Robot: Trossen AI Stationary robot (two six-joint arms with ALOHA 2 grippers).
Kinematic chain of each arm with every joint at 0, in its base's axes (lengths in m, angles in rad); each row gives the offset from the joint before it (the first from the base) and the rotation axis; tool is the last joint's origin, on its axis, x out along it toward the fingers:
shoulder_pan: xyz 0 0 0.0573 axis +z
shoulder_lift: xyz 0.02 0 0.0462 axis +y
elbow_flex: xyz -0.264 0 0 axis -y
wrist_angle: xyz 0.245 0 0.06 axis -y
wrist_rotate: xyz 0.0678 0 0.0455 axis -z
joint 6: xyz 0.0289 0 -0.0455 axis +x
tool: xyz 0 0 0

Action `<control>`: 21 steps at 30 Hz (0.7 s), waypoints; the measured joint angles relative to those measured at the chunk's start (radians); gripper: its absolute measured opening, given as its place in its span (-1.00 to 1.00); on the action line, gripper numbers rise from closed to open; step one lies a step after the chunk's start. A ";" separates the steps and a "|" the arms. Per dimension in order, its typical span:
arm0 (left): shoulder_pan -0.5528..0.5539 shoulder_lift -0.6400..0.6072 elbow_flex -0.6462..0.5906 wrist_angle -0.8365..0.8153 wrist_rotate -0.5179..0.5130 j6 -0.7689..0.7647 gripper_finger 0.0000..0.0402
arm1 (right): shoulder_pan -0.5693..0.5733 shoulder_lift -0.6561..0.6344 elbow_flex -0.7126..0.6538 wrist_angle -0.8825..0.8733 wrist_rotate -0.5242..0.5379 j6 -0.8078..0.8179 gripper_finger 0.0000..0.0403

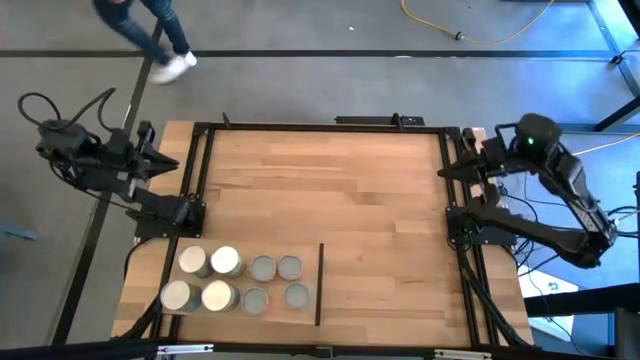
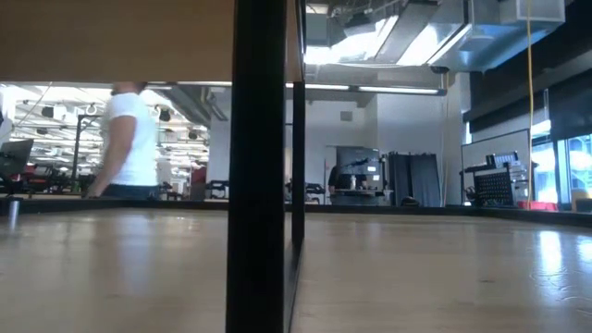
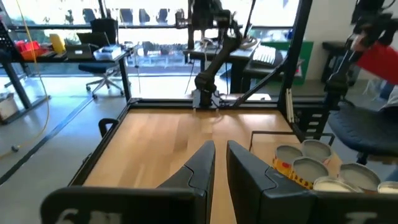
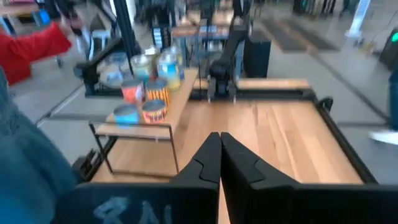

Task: Pick and place cans onto a shelf
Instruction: Return to Home Position

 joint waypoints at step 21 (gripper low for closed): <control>0.007 -0.313 -0.355 0.189 0.089 0.092 -0.83 | 0.002 -0.306 -0.578 0.677 0.003 0.368 -0.97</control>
